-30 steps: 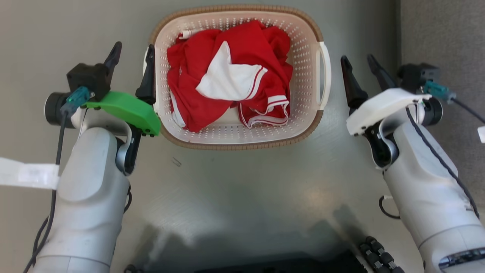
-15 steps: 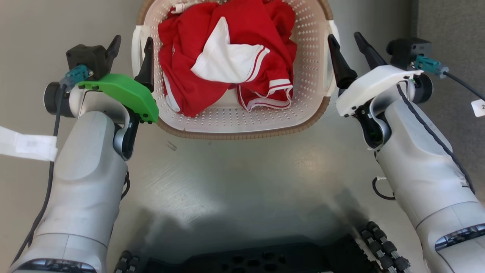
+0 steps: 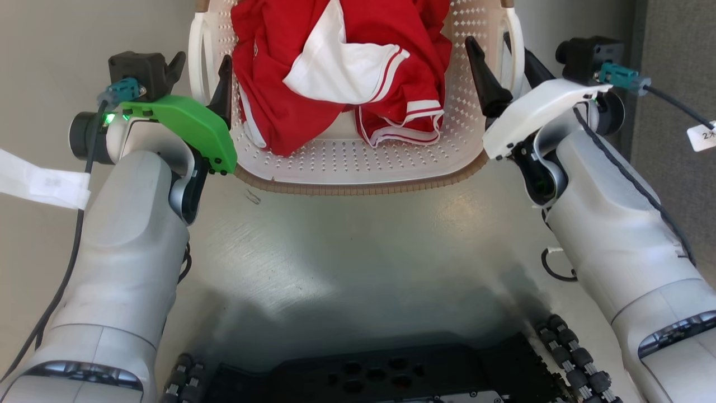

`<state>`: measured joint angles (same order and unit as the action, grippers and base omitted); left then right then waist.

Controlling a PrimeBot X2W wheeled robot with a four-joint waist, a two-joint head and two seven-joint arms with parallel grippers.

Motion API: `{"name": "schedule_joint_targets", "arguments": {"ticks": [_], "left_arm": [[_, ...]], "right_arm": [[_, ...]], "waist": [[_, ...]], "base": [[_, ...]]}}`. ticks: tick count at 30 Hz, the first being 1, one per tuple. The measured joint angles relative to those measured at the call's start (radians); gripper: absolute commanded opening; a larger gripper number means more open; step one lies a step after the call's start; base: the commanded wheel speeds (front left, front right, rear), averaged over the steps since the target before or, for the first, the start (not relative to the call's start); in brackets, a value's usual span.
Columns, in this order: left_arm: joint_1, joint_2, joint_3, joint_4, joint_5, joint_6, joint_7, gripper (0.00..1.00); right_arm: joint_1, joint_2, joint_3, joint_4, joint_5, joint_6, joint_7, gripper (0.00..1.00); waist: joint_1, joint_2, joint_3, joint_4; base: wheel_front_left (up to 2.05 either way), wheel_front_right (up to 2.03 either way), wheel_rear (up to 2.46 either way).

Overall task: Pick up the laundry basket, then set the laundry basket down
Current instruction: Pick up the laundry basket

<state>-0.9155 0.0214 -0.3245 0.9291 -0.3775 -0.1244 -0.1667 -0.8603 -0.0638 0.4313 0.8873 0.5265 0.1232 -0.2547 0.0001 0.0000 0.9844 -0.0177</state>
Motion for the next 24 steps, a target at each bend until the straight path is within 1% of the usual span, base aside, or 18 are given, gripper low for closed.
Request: {"name": "schedule_joint_targets", "arguments": {"ticks": [8,18,19,20,21,22,23,24], "left_arm": [[-0.037,-0.001,-0.025,0.036,-0.03,0.0,0.007,1.0],[-0.058,-0.001,-0.06,0.073,-0.061,0.0,0.007,1.0],[-0.061,-0.001,-0.062,0.078,-0.064,0.0,0.007,1.0],[-0.064,-0.001,-0.064,0.084,-0.067,0.0,0.007,0.96],[-0.066,-0.001,-0.066,0.09,-0.071,0.0,0.007,0.54],[-0.068,-0.001,-0.068,0.094,-0.079,0.0,0.007,0.29],[-0.069,-0.001,-0.071,0.096,-0.086,0.0,0.007,0.0],[-0.069,-0.001,-0.074,0.098,-0.087,0.0,0.007,0.0]], "right_arm": [[-0.034,-0.002,0.029,0.048,0.036,0.0,-0.001,1.0],[-0.063,-0.001,0.066,0.078,0.083,0.0,-0.001,1.0],[-0.065,-0.001,0.069,0.08,0.086,0.0,-0.001,0.91],[-0.067,-0.001,0.071,0.083,0.091,0.0,-0.001,0.75],[-0.069,-0.001,0.074,0.086,0.093,0.0,-0.001,0.47],[-0.071,-0.002,0.077,0.089,0.097,0.0,-0.001,0.28],[-0.073,-0.002,0.08,0.091,0.1,0.0,-0.001,0.09],[-0.075,-0.002,0.083,0.094,0.1,0.0,-0.001,0.0]], "waist": [[0.0,0.0,0.033,0.0],[-0.0001,0.0,0.041,-0.002],[-0.0001,0.0,0.042,-0.002],[-0.0001,0.0,0.042,-0.002],[0.0,0.0,0.042,-0.002],[0.0,0.0,0.042,-0.002],[-0.0001,0.0,0.042,-0.002],[-0.0001,0.0,0.042,-0.003]], "base": [[0.0,0.0,0.0],[0.0,0.0,0.0],[0.0,0.0,0.0],[0.0,0.0,0.0],[0.0,0.0,0.0],[0.0,0.0,0.0],[0.0,0.0,0.0],[0.0,0.0,0.0]]}}
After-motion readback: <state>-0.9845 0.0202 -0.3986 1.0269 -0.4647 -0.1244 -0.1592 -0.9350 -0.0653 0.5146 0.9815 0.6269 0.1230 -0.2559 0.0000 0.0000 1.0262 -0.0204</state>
